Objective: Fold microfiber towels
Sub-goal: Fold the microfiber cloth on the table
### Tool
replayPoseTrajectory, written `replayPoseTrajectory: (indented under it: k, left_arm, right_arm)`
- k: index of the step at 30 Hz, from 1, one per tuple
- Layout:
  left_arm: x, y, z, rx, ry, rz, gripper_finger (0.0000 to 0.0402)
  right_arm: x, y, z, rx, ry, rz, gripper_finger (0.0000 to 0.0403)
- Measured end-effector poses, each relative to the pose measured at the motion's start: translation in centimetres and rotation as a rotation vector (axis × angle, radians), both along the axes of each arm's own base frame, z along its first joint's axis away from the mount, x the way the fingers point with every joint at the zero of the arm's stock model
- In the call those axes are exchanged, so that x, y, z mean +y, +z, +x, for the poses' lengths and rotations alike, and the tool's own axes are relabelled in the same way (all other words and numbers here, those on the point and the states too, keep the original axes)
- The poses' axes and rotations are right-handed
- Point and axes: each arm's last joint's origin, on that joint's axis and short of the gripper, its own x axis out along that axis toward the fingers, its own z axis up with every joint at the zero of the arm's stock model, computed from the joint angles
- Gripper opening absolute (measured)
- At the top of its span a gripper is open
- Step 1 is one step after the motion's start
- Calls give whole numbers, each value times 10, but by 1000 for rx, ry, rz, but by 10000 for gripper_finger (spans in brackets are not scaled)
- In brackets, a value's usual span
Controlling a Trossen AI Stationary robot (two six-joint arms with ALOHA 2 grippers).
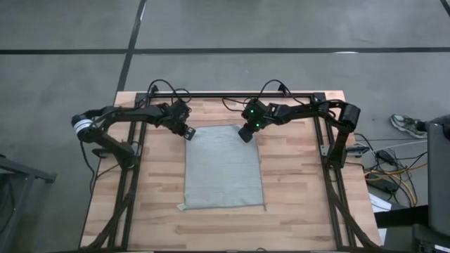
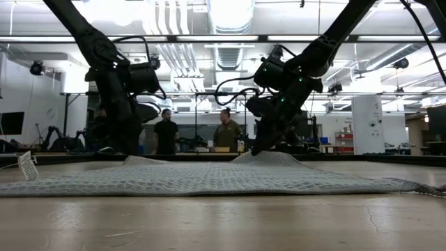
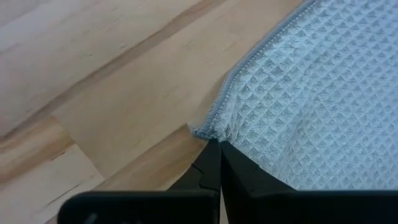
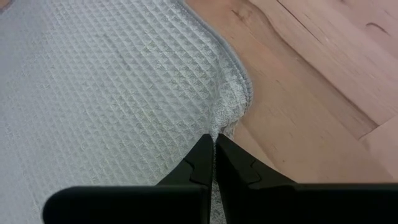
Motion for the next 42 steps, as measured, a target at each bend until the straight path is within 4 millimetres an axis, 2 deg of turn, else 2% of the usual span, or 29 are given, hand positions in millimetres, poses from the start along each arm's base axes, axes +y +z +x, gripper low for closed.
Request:
replayPoseTrajectory:
  k: [8, 15, 21, 27, 35, 42]
  left_arm:
    - [-2, 17, 1, -42, -80, 77, 1]
    - [-6, 35, -3, -100, -73, 119, 0]
    - [-11, 43, -10, -91, -69, 119, 0]
    - [-16, 47, -13, -96, -64, 110, 0]
    - [-24, 47, -7, -105, -108, 103, 0]
    - [-32, 51, -1, -123, -132, 94, 0]
  right_arm:
    - [7, 4, 3, -3, 26, -35, 8]
    - [17, 4, 7, -2, 47, -34, 8]
    - [23, 7, 9, 3, 37, -55, 8]
    - [23, 27, 6, -32, 5, -117, 8]
    - [28, 55, -12, -5, -36, -163, 8]
    - [32, 58, -16, 28, -38, -142, 8]
